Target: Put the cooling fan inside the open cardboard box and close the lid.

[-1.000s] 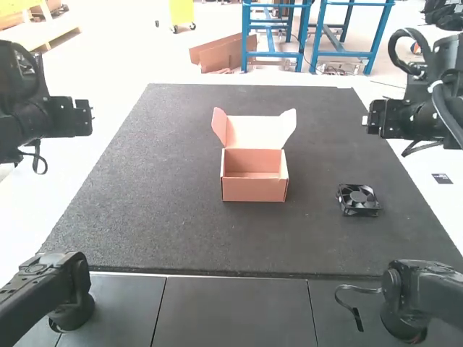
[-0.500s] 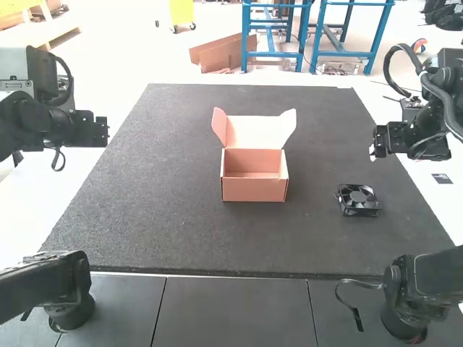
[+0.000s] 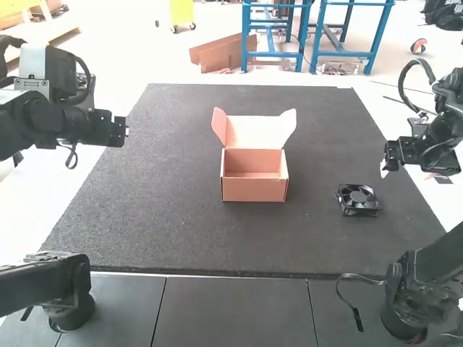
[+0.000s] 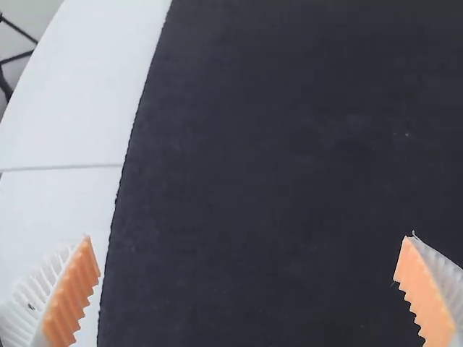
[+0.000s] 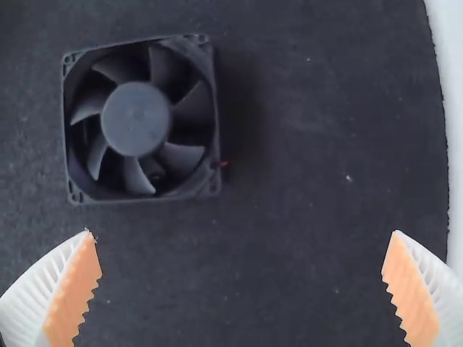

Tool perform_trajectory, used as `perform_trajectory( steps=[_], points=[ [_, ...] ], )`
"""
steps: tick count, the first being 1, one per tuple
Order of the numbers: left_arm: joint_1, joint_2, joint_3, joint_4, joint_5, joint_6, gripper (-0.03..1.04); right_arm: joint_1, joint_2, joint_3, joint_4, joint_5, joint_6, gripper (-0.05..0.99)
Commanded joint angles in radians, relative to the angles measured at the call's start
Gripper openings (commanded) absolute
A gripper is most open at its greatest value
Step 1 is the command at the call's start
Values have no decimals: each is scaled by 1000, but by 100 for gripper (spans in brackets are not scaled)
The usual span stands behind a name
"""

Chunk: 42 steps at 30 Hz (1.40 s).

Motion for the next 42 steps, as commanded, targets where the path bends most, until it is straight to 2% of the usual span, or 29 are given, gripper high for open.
perform_trajectory(
  steps=[1,8,12,24,42],
  points=[
    [-2,36,52,11,5,-10,97,-7,61,-3,35,-36,-41,90],
    [-7,94,99,13,5,-9,97,-13,203,46,78,-32,-98,90],
    [-7,123,133,16,5,-9,97,-25,279,100,77,1,-116,90],
    [-8,197,179,37,6,-9,97,-29,456,210,28,-7,-102,90],
    [-1,228,184,51,6,-9,97,-25,558,250,-8,-1,-99,90]
  ],
)
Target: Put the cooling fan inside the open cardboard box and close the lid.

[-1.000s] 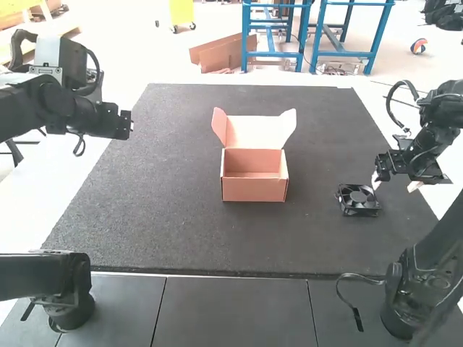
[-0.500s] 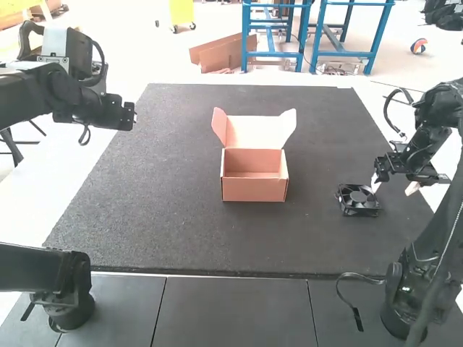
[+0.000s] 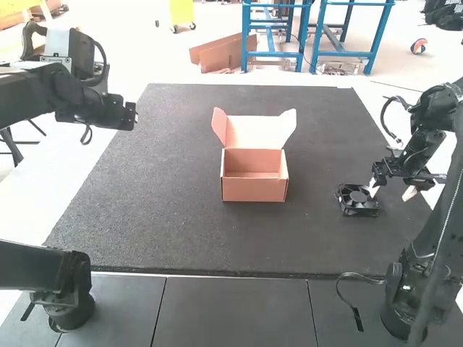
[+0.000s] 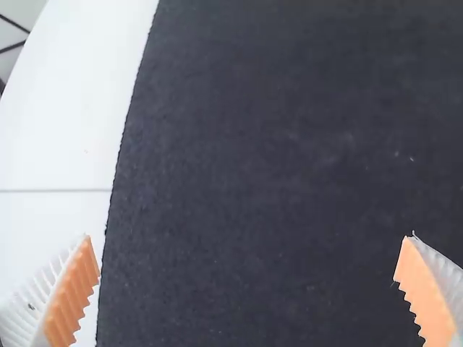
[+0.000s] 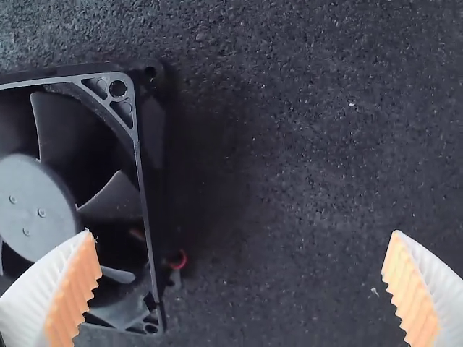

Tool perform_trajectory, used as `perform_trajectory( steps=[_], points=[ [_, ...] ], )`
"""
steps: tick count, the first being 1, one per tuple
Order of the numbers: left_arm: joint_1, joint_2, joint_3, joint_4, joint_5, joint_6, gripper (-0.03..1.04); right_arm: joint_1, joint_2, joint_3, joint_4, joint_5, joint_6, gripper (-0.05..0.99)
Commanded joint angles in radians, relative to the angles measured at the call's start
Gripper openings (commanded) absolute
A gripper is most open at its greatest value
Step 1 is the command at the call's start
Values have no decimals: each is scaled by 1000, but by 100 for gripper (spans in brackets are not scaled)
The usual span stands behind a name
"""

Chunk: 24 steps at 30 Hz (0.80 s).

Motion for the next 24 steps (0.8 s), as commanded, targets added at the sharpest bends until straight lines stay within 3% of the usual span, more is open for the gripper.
perform_trajectory(
  steps=[1,24],
  points=[
    [-1,6,35,10,4,-7,97,-11,0,21,-13,5,-3,90],
    [5,4,50,-9,4,-9,97,-11,39,-29,-8,15,-3,90]
  ],
)
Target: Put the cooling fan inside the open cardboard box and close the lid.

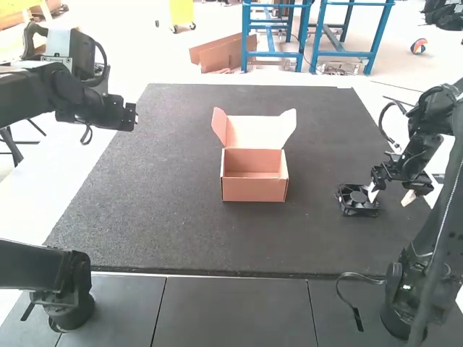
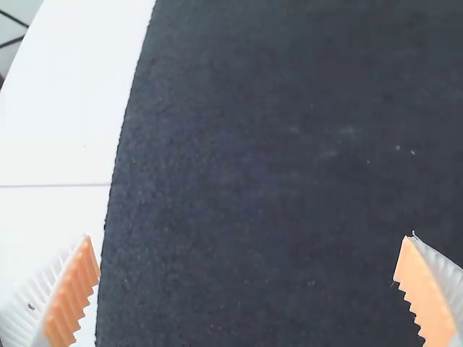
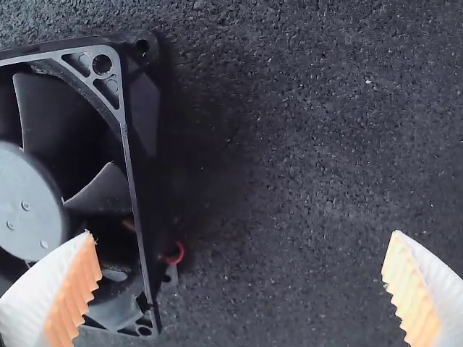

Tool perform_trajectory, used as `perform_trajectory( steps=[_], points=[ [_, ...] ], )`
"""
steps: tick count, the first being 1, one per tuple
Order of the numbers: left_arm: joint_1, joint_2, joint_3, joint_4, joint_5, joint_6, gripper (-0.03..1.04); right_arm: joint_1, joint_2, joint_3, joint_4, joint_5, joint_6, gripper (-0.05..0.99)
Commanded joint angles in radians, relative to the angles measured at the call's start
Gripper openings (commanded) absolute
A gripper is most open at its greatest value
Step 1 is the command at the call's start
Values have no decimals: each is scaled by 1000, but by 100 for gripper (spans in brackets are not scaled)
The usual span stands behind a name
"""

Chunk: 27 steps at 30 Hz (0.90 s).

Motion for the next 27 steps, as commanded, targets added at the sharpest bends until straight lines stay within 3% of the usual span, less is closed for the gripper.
perform_trajectory(
  steps=[1,27],
  points=[
    [6,-2,44,4,4,-9,97,-10,6,-26,3,6,-3,90],
    [6,-7,39,-17,4,-9,97,-22,35,35,29,-16,17,90]
  ],
)
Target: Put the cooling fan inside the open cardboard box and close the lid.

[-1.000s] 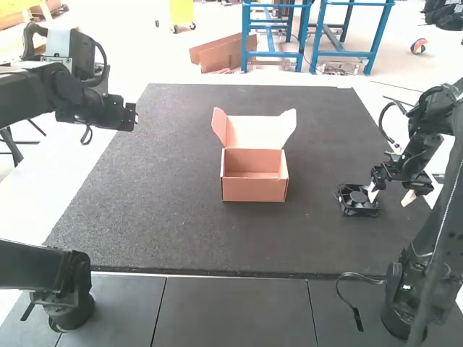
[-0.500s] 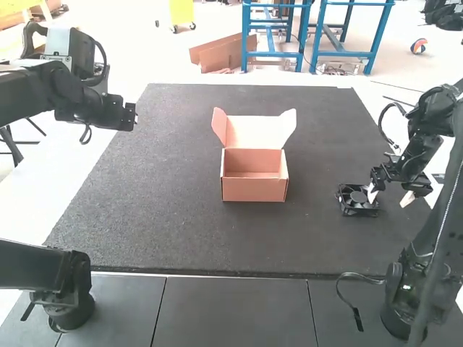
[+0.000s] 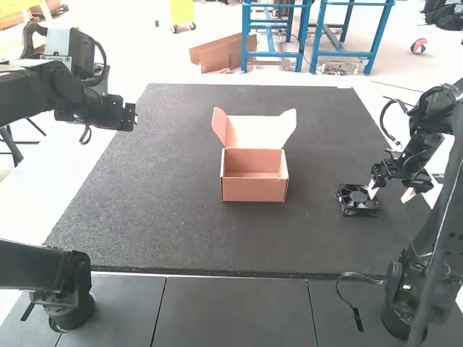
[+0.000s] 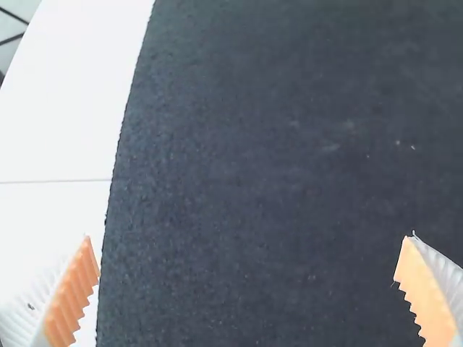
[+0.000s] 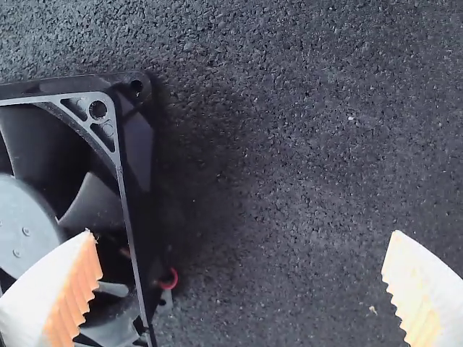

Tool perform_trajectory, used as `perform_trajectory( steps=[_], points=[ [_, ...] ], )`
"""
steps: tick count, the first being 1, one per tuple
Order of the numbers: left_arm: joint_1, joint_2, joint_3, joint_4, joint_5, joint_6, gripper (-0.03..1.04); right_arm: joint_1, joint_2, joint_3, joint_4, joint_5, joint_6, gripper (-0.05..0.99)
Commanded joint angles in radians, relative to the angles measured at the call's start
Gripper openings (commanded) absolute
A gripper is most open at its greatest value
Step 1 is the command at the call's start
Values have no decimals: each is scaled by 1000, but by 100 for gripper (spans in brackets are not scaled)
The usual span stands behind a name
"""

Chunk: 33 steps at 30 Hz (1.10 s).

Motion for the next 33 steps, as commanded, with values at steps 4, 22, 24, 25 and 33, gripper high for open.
perform_trajectory(
  steps=[4,22,24,25,33],
  points=[
    [12,-8,33,1,4,-9,97,-19,31,30,-3,-14,12,90],
    [15,-14,23,-3,4,-10,97,-31,42,-39,52,-16,39,19],
    [16,-14,25,-5,4,-10,97,-30,42,-53,60,-31,45,11],
    [16,-13,23,-6,4,-10,97,-28,42,-61,66,-34,45,7],
    [13,-22,17,-17,2,-9,97,-33,11,-79,88,-160,94,-1]
  ],
)
